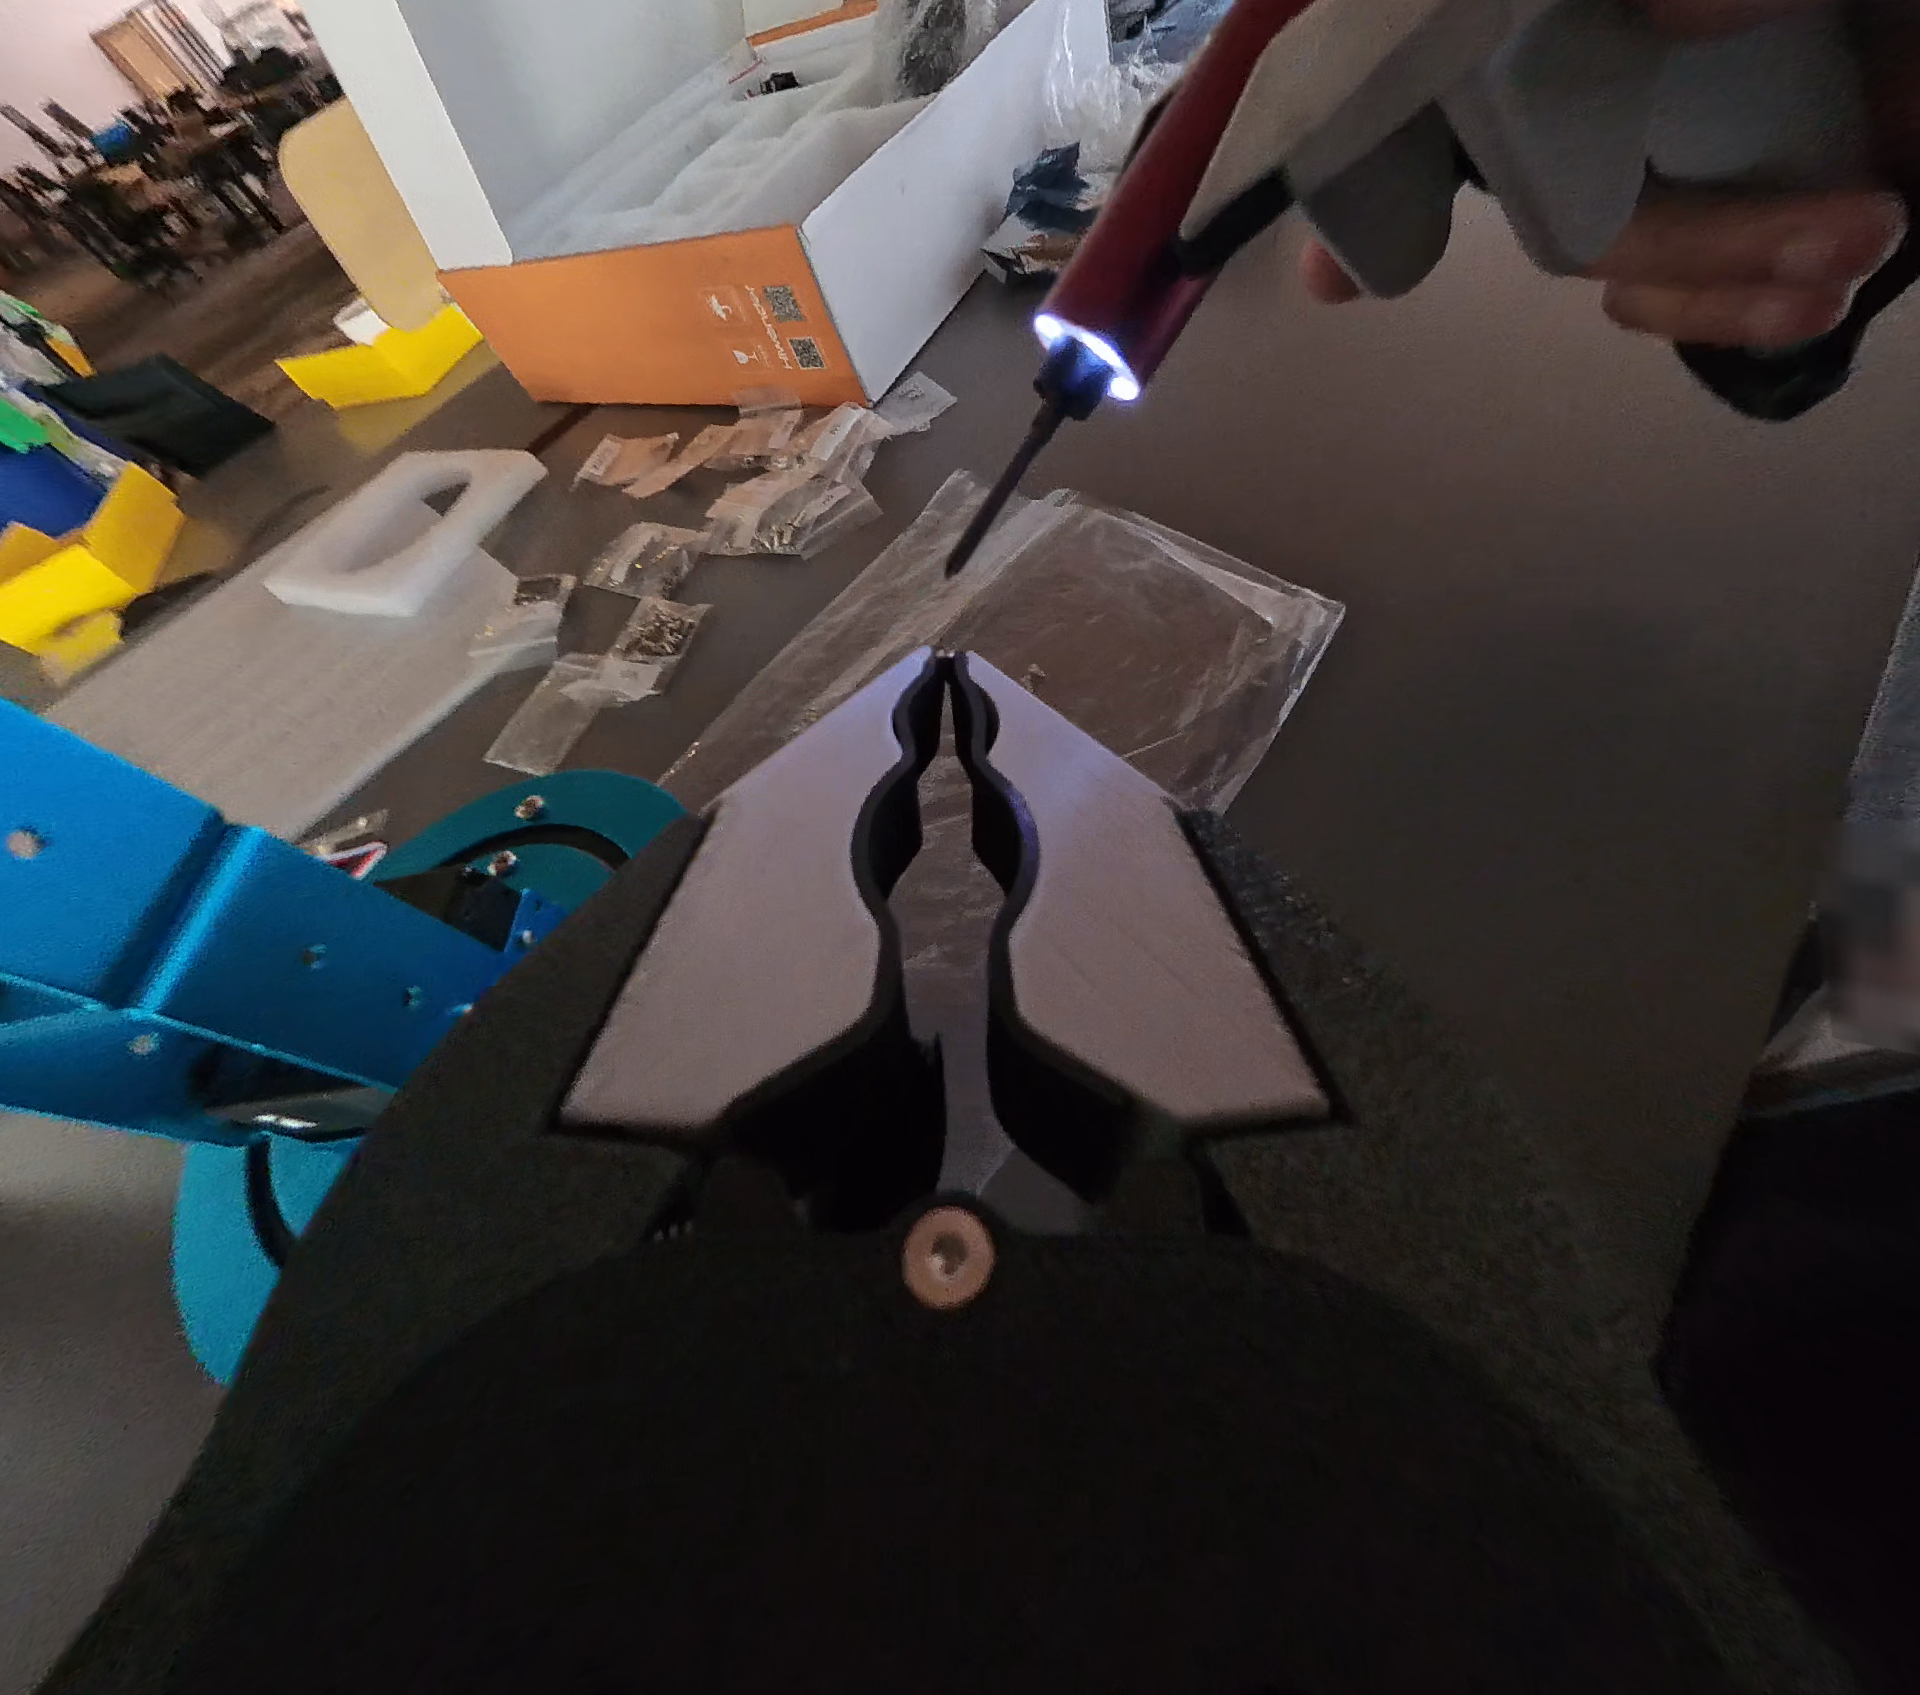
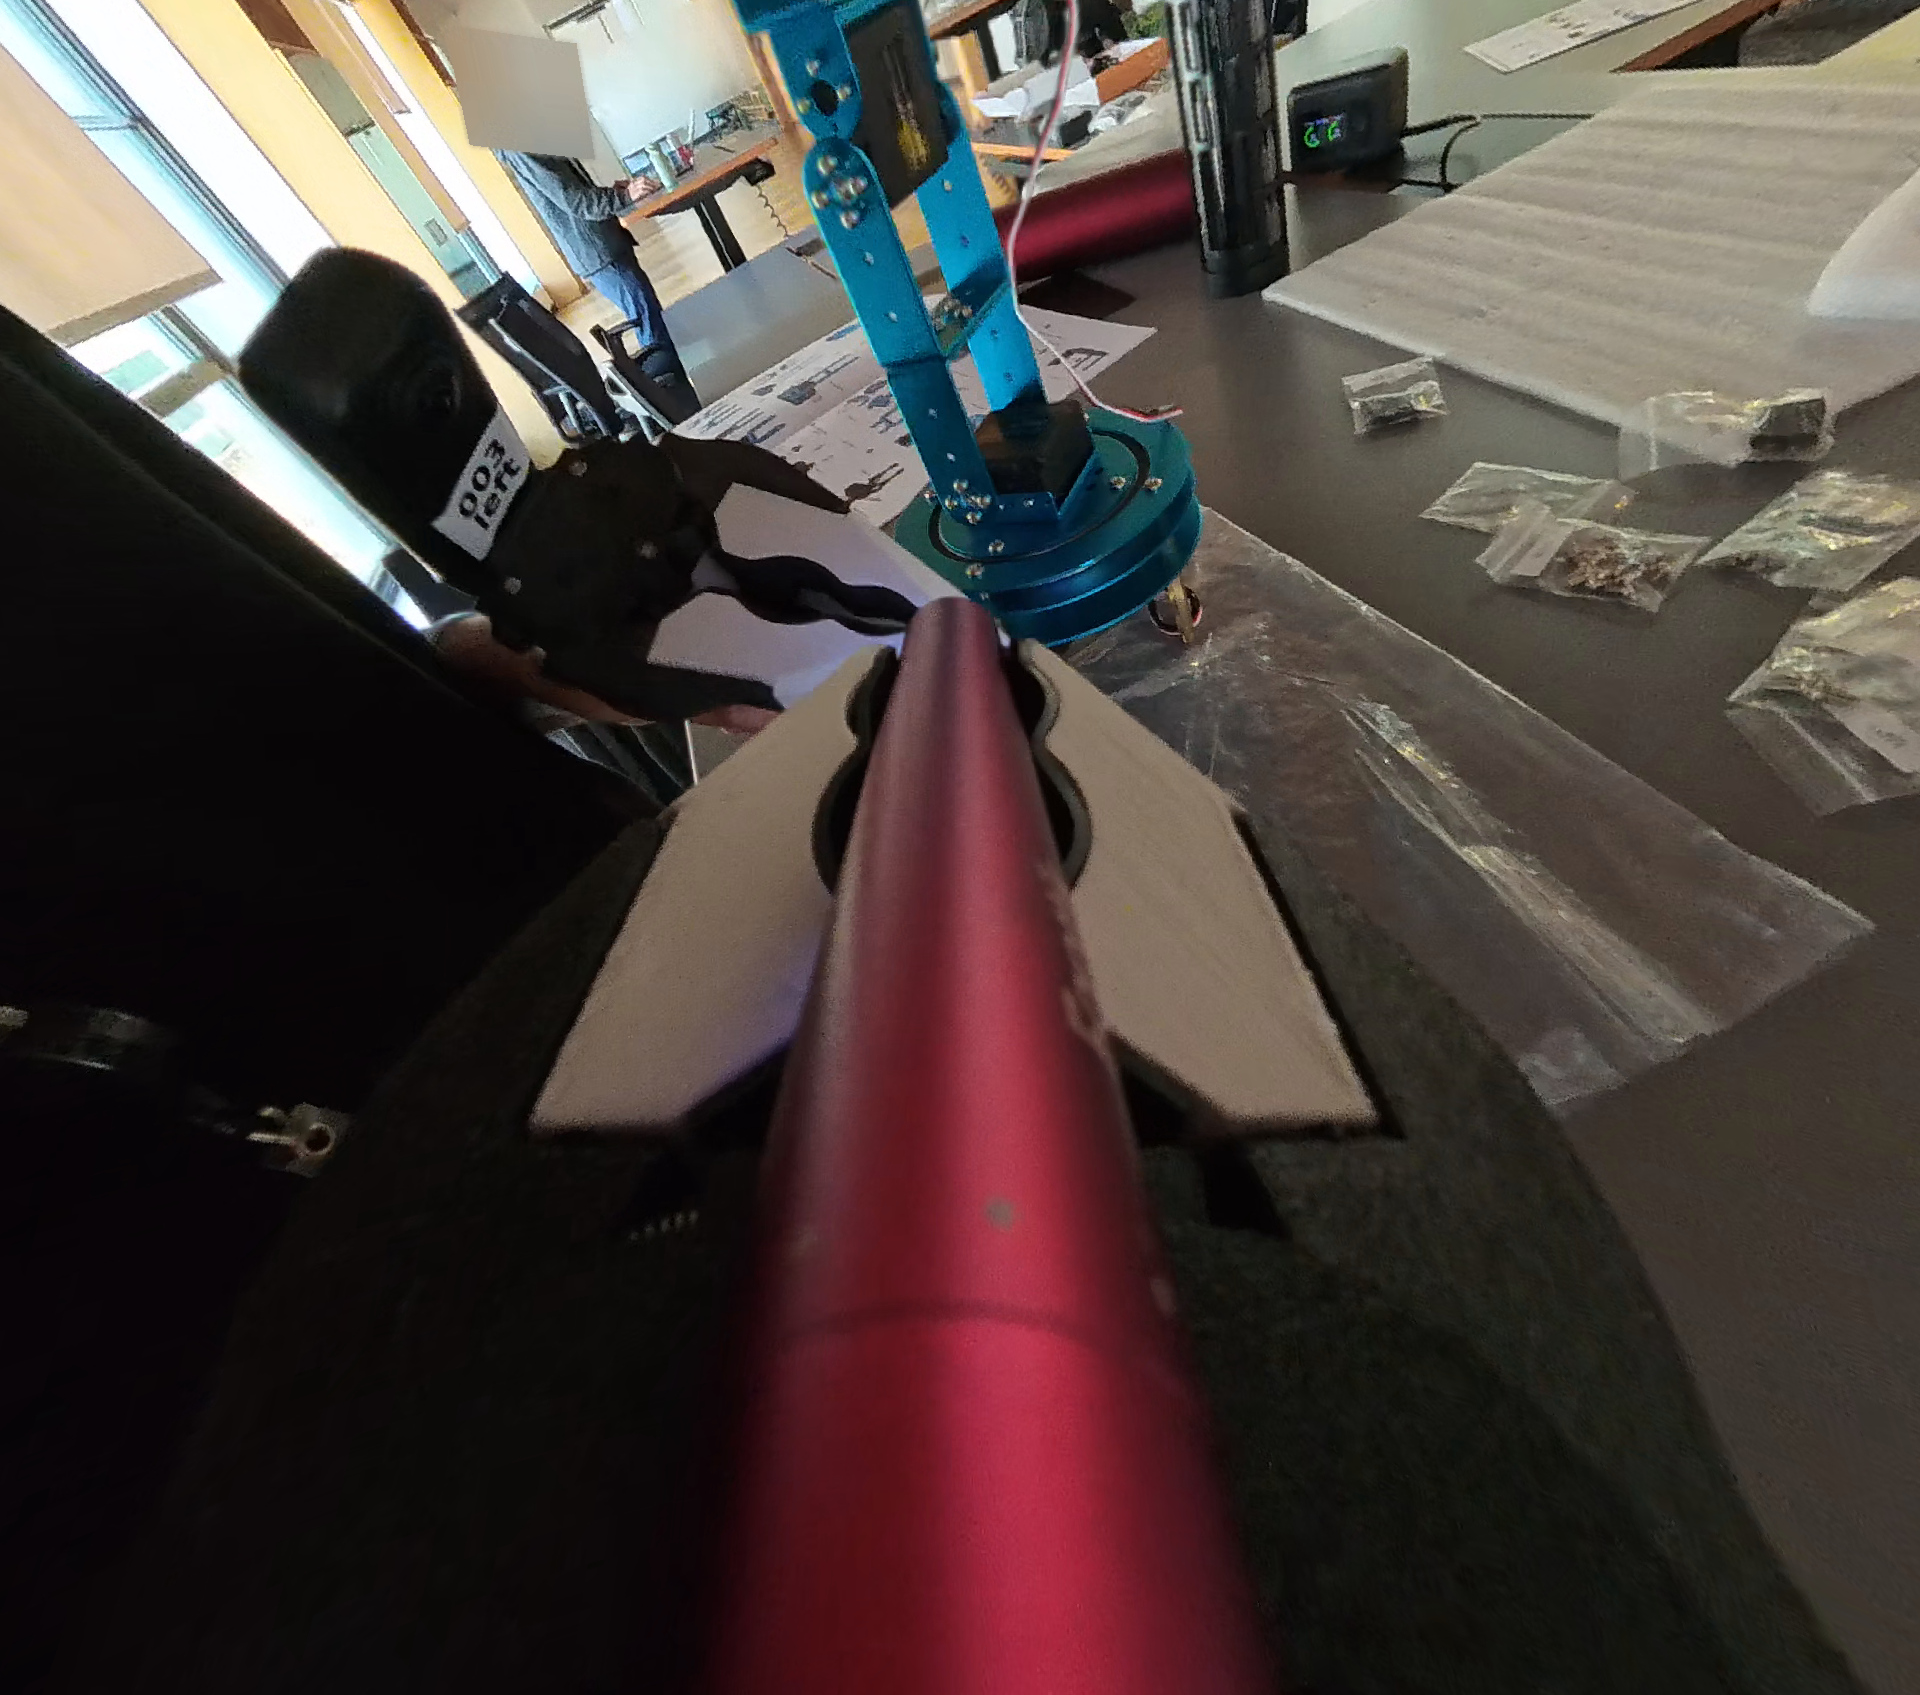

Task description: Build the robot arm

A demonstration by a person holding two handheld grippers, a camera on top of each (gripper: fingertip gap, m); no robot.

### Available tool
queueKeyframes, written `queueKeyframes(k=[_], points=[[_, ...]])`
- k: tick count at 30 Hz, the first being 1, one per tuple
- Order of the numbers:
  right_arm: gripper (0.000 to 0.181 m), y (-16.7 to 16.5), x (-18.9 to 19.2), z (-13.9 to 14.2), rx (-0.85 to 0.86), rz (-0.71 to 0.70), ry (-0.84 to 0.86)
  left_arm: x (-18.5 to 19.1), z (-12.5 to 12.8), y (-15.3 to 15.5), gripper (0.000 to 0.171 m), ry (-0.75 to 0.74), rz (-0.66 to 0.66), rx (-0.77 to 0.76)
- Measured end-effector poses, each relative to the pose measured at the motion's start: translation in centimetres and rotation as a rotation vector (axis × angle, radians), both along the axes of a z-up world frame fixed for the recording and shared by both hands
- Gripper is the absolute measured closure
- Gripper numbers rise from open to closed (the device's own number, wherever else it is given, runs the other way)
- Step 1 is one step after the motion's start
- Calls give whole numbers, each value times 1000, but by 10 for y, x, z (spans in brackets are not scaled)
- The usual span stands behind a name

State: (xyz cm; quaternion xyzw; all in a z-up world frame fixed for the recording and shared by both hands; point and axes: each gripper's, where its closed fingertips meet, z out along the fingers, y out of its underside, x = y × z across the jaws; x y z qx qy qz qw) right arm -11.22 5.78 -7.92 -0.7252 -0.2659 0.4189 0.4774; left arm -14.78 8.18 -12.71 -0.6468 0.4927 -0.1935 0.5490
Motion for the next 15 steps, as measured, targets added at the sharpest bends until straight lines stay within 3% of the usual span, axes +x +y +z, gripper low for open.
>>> queueKeyframes(k=[6, 11, 13, 15], points=[[158, 8, 8, 1, -99, -53, 96, -10, 13, 14, 171, 16, 74, 14], [158, 8, 17, -10, -127, -74, 44, -12, 34, 12, 171, -58, 39, 11], [158, 10, 22, -15, -132, -108, 41, -7, 14, 7, 171, 7, -15, -34], [158, 9, 25, -22, -179, -118, 76, -9, -15, 15, 171, 163, 21, -2]])
